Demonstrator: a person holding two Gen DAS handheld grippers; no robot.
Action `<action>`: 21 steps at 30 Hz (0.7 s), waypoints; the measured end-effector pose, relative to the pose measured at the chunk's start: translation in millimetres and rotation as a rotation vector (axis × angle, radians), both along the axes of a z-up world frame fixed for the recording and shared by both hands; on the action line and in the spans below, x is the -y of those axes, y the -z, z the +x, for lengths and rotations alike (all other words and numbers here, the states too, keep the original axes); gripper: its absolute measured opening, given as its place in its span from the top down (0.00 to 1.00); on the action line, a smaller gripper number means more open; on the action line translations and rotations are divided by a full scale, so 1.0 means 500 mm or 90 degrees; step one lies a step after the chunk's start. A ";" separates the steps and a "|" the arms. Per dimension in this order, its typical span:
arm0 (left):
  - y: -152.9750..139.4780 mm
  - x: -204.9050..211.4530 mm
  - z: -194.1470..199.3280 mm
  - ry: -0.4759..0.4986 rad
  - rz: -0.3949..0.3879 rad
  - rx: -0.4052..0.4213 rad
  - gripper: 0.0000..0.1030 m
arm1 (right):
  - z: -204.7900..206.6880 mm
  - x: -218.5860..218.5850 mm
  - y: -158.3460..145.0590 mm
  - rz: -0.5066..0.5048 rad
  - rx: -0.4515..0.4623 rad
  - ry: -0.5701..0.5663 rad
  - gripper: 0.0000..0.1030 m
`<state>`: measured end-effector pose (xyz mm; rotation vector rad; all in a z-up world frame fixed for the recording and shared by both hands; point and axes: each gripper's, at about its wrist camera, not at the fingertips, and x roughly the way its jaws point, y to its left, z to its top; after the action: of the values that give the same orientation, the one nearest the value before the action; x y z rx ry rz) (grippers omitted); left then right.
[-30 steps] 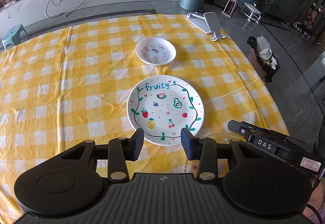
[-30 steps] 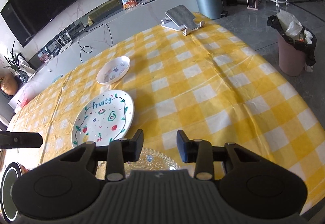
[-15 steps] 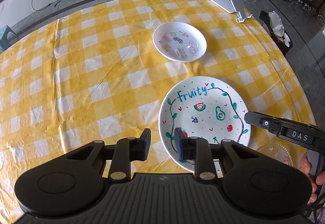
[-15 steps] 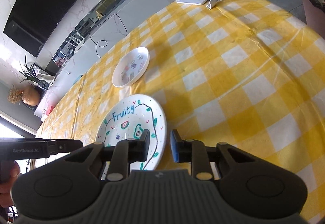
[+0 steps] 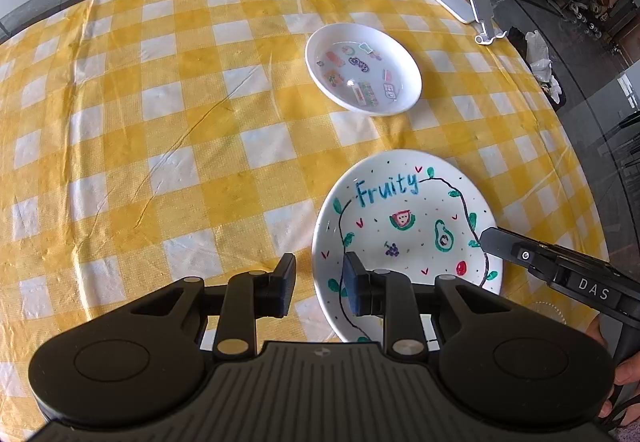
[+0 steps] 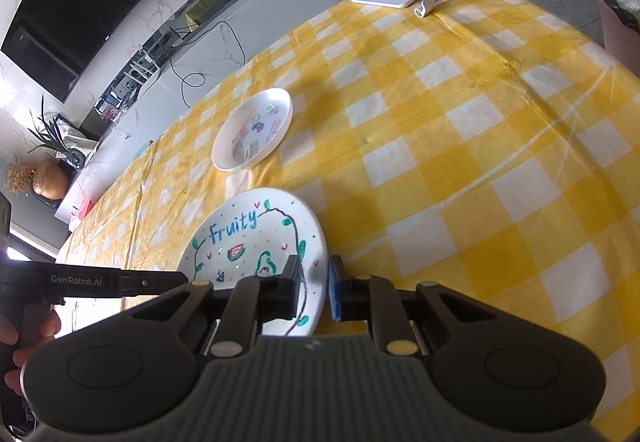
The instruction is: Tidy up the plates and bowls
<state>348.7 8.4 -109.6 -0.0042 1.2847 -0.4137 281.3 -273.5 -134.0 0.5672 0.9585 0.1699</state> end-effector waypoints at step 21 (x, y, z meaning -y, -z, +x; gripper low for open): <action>-0.043 -0.002 -0.019 -0.041 -0.029 0.016 0.88 | -0.023 0.027 -0.007 0.063 0.011 0.032 0.94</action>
<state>339.2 9.4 -88.0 -0.0789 1.2465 -0.3866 270.0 -287.0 -130.6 0.6791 0.9220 0.1779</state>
